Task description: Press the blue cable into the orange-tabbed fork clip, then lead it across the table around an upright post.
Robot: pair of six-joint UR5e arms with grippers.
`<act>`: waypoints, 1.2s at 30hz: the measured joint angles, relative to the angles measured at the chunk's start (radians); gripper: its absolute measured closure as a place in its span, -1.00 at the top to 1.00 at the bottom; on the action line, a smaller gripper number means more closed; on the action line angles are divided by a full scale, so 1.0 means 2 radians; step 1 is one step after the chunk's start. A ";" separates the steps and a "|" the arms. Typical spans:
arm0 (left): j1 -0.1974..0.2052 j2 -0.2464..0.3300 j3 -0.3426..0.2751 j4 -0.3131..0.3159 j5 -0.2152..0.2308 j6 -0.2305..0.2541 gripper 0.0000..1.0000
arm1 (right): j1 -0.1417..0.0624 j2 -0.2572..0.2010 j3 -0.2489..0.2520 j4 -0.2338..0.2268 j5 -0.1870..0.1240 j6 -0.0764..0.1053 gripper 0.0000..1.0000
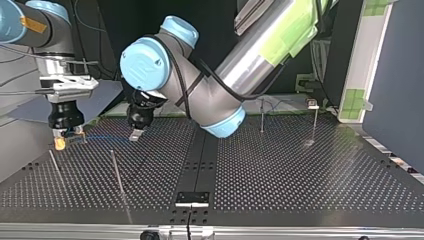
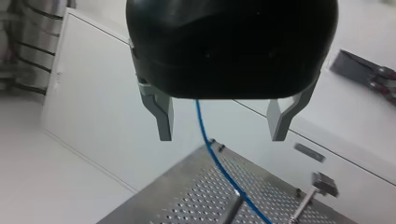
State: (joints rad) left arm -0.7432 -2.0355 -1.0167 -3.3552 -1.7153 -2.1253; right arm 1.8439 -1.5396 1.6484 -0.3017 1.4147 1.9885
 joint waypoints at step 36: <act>0.024 -0.028 0.000 0.140 0.136 -0.156 0.93 | 0.011 -0.001 -0.001 -0.002 -0.010 -0.001 -1.00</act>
State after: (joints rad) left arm -0.6956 -2.0914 -1.0166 -3.0761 -1.4429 -2.4371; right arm 1.8660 -1.5415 1.6460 -0.3054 1.3946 1.9869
